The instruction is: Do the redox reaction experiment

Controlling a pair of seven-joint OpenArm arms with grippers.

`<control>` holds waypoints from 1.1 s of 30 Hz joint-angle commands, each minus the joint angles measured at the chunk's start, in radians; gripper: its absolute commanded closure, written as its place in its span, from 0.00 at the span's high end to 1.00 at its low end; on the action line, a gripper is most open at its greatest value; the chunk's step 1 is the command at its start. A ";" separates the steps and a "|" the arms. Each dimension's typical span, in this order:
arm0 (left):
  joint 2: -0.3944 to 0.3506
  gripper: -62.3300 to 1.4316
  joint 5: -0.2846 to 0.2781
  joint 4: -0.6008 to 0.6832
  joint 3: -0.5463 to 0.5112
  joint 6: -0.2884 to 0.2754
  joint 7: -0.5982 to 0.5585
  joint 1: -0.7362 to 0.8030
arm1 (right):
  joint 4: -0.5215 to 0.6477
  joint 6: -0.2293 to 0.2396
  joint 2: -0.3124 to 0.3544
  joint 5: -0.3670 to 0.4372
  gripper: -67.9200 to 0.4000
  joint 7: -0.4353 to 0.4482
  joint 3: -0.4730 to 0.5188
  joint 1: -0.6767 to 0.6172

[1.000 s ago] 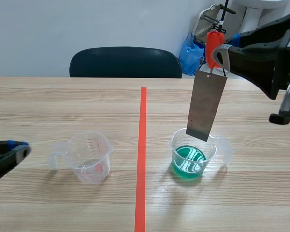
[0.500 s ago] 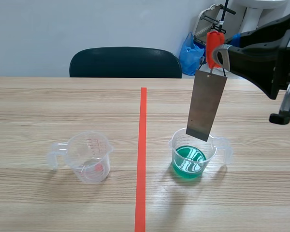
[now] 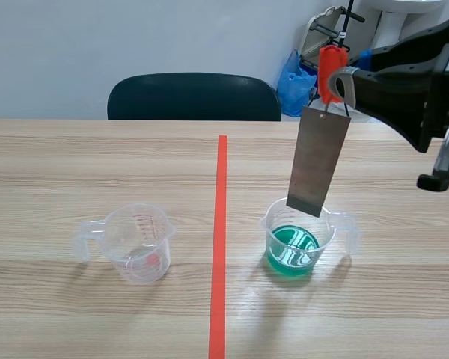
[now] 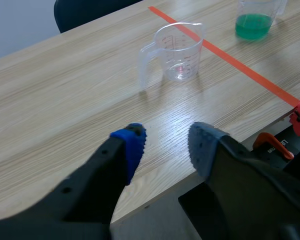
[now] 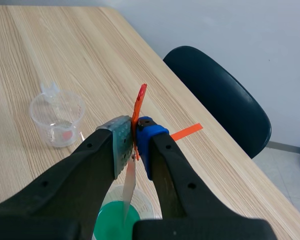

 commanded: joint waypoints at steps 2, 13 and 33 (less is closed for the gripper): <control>0.027 0.70 -0.011 -0.002 -0.010 -0.006 -0.011 0.001 | 0.003 -0.006 0.005 0.015 0.01 0.016 0.002 0.017; 0.043 1.00 -0.033 -0.003 -0.010 -0.008 -0.011 0.001 | 0.003 -0.006 0.005 0.015 0.01 0.019 0.002 0.017; 0.043 1.00 -0.033 -0.003 -0.010 -0.009 -0.012 0.001 | 0.003 -0.006 0.005 0.015 0.01 0.019 0.002 0.017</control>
